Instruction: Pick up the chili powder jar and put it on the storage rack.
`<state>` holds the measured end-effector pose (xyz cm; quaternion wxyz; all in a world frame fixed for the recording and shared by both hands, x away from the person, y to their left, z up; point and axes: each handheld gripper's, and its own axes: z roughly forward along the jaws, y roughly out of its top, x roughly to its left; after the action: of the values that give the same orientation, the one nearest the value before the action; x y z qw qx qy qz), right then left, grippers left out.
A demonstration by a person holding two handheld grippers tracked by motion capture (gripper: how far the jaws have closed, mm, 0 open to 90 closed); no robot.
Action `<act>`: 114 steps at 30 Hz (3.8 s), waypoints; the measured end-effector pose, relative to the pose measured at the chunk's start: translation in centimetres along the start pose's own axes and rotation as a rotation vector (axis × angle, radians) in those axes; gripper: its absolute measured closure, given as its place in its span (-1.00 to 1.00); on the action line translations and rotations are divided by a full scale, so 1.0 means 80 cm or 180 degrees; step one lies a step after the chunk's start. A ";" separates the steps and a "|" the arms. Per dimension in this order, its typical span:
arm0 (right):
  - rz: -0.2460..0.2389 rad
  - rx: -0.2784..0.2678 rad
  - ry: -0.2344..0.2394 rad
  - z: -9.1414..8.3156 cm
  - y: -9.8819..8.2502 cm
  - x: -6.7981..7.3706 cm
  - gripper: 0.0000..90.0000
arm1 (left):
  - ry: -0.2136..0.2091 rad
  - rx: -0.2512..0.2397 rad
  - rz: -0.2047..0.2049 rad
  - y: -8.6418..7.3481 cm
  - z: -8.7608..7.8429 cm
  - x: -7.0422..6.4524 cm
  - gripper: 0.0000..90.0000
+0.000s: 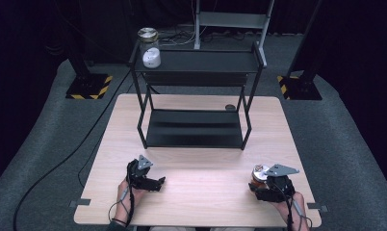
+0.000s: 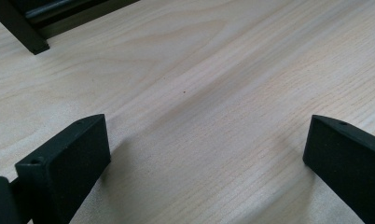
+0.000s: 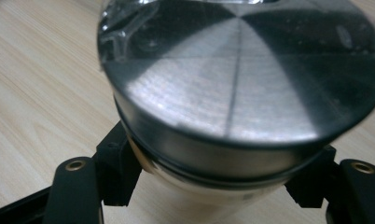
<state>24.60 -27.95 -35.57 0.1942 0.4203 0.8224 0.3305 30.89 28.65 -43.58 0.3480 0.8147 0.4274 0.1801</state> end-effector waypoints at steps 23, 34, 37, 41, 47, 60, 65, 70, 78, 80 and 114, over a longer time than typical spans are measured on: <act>-0.0193 0.0109 0.0071 -0.003 0.090 -0.008 -0.32 | -0.0001 0.0000 -0.0002 0.000 0.000 0.000 -1.00; -0.0262 0.0202 0.0097 0.000 0.133 -0.012 -0.32 | -0.0001 0.0000 -0.0001 0.000 0.000 0.000 -1.00; -0.0278 0.0215 0.0102 0.001 0.142 -0.013 -0.31 | -0.0001 -0.0001 -0.0002 0.000 0.000 0.000 -1.00; -0.0304 0.0222 0.0107 0.001 0.155 -0.013 -0.32 | -0.0001 0.0000 -0.0001 0.000 0.000 0.000 -1.00; -0.0340 0.0225 0.0117 -0.001 0.174 -0.015 -0.32 | 0.0000 0.0000 -0.0002 0.000 0.000 0.000 -1.00; -0.0405 0.0310 0.0110 -0.005 0.213 -0.019 -0.31 | -0.0001 -0.0001 -0.0001 0.000 0.000 0.000 -1.00; -0.0424 0.0328 0.0098 -0.005 0.225 -0.021 -0.31 | -0.0001 -0.0001 -0.0002 0.000 0.000 0.000 -1.00; -0.0436 0.0331 0.0102 -0.005 0.238 -0.023 -0.32 | -0.0001 0.0000 -0.0001 0.000 0.000 0.000 -1.00; -0.0483 0.0385 0.0066 -0.005 0.259 -0.021 -0.31 | 0.0000 0.0000 0.0000 0.000 0.000 0.000 -1.00; -0.0487 0.0388 0.0069 -0.005 0.261 -0.022 -0.31 | -0.0001 0.0000 0.0000 0.000 0.000 0.000 -1.00; -0.0584 0.0516 0.0009 0.000 0.351 -0.026 -0.32 | -0.0002 0.0007 0.0007 0.000 0.000 0.000 -1.00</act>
<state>41.61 -17.67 -15.62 0.1878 0.3572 0.8817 0.2443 30.92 28.67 -43.55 0.3471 0.8156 0.4266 0.1797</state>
